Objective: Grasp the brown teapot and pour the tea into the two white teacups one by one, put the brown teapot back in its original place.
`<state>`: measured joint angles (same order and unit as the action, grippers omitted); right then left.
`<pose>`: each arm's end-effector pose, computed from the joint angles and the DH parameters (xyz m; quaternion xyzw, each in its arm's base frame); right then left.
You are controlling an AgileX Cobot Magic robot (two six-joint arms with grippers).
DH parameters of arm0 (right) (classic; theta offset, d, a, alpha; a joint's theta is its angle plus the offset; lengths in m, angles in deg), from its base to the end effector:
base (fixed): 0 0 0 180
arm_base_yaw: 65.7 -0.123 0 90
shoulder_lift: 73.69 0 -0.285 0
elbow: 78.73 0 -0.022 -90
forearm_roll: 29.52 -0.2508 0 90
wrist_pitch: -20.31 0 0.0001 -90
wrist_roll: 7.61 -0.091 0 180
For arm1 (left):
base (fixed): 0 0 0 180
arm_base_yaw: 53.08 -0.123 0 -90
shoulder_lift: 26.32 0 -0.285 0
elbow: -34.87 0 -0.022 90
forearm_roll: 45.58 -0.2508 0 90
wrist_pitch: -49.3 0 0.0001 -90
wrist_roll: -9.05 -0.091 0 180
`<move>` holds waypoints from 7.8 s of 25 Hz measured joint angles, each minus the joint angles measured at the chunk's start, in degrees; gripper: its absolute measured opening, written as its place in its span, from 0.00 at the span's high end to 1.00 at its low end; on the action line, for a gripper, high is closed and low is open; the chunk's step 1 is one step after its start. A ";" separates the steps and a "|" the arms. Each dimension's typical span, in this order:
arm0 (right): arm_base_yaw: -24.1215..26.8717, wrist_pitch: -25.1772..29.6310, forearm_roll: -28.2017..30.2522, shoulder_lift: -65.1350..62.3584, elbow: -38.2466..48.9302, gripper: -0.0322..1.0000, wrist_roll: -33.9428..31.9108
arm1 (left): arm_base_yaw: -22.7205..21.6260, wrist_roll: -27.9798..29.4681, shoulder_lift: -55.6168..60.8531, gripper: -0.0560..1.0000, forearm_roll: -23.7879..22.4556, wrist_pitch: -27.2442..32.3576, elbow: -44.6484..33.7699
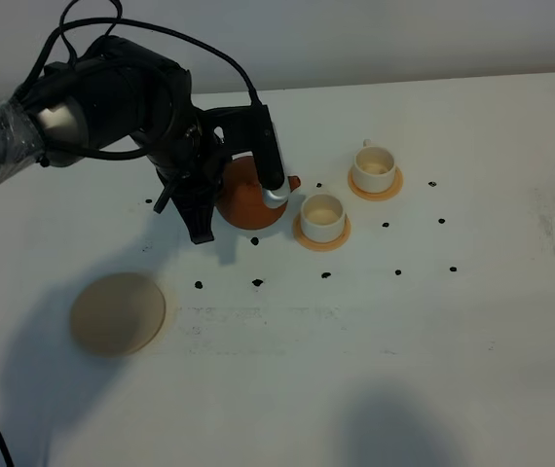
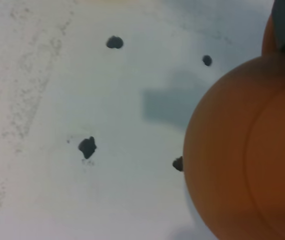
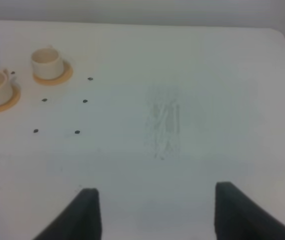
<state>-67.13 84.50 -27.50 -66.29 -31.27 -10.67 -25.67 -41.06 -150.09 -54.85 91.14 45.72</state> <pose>-0.0106 -0.0032 0.2778 0.0137 0.8616 0.0023 0.5074 0.3925 -0.1925 0.2009 0.6456 0.7290 0.1073 0.2006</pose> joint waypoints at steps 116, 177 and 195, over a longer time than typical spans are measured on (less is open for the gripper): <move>0.00 -0.05 0.00 0.00 0.00 0.50 -0.02 | 4.26 -15.18 -3.06 0.83 -23.16 -13.24 1.01; 0.00 -0.05 0.00 0.00 0.00 0.50 0.04 | 4.26 -19.52 -3.06 0.83 -26.96 -17.07 1.01; 0.00 -0.05 0.00 0.00 0.00 0.50 -0.01 | 4.26 -16.12 -3.06 0.83 -20.51 -13.12 1.01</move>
<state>-67.13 84.46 -27.50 -66.29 -31.27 -10.69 -21.41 -57.18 -153.15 -75.36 78.02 46.73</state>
